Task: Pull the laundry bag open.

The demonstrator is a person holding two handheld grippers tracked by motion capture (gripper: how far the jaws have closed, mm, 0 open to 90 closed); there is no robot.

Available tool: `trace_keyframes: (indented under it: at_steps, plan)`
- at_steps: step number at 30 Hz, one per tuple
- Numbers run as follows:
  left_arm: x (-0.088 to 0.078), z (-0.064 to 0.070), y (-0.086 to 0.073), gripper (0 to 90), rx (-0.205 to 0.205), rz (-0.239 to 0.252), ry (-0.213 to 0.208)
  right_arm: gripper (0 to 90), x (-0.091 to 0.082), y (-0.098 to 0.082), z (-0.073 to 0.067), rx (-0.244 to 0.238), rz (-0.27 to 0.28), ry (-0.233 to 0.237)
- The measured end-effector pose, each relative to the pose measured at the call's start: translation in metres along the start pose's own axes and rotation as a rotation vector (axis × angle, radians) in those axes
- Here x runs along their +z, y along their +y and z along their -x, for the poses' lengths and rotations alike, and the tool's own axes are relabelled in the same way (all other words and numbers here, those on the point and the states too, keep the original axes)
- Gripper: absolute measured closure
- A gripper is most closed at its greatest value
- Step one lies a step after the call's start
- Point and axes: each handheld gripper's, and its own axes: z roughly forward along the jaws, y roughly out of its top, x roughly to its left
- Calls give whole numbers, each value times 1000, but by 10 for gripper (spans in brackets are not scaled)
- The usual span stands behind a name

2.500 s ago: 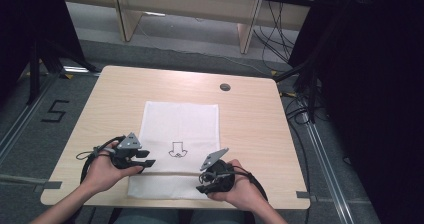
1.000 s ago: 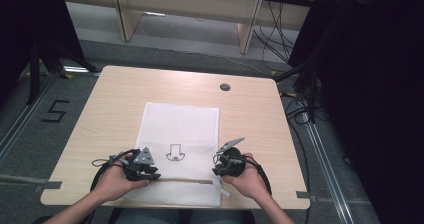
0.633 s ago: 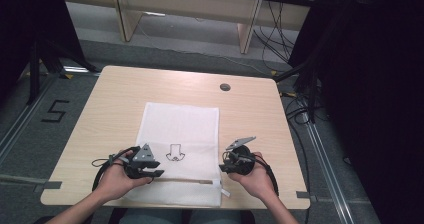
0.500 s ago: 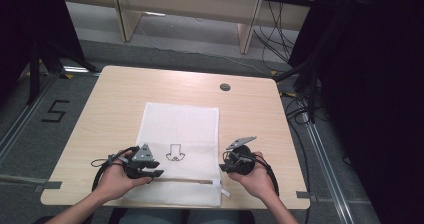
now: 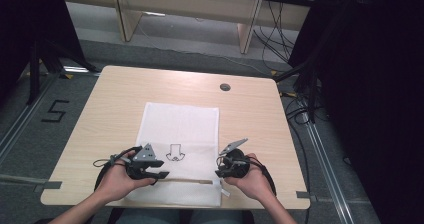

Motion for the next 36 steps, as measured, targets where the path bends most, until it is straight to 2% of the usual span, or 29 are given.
trace_keyframes:
  at_steps: [1,2,3,8,9,10,11,13,14,15,17,19,20,22,26,28,29,30,31,32,33,34,36]
  plan:
    - [1,-1,2,540,19,8,-2,778,1,0,-1,-1,1,-1]
    - [2,-1,4,528,18,13,3,800,0,0,-3,8,-13,2]
    - [4,2,5,528,-19,25,-5,800,0,0,-3,8,-13,2]
    - [12,13,20,517,11,46,-43,855,-1,0,-6,4,-36,13]
    - [14,15,22,517,18,48,-50,863,-1,0,-8,18,-39,21]
    - [15,16,24,518,34,47,-50,864,-1,0,-8,12,-39,18]
    - [18,18,27,520,35,46,-60,861,0,0,-7,15,-46,19]
    - [19,19,29,520,43,44,-55,857,1,-1,-7,11,-44,23]
    - [20,18,30,518,50,39,-57,856,1,-2,-7,24,-50,24]
    - [21,18,31,518,66,37,-55,857,3,-2,-6,20,-51,24]
    - [24,19,33,516,47,41,-65,857,3,-3,-7,25,-57,33]
    - [26,18,36,511,74,33,-66,861,4,-4,-10,47,-64,42]
    - [28,19,37,511,56,29,-73,863,5,-4,-9,39,-63,38]
    - [31,20,39,510,73,19,-77,870,5,-3,-9,41,-64,39]
    - [38,26,44,520,75,15,-89,893,7,-2,-11,65,-80,49]
    - [39,26,46,523,80,7,-92,895,7,-2,-10,48,-75,43]
    - [40,26,47,530,103,5,-93,898,7,-2,-9,49,-75,47]
    - [42,27,47,540,80,7,-98,900,7,-2,-9,53,-76,48]
    - [43,26,49,564,113,1,-105,900,7,-2,-10,76,-84,51]
    - [44,28,49,583,84,4,-104,900,8,-3,-9,63,-78,46]
    - [44,26,50,589,104,-12,-101,900,8,-3,-9,63,-79,46]
    - [45,28,50,593,80,4,-108,900,8,-3,-9,72,-86,50]
    - [47,27,51,594,103,-4,-110,900,9,-4,-8,61,-79,49]
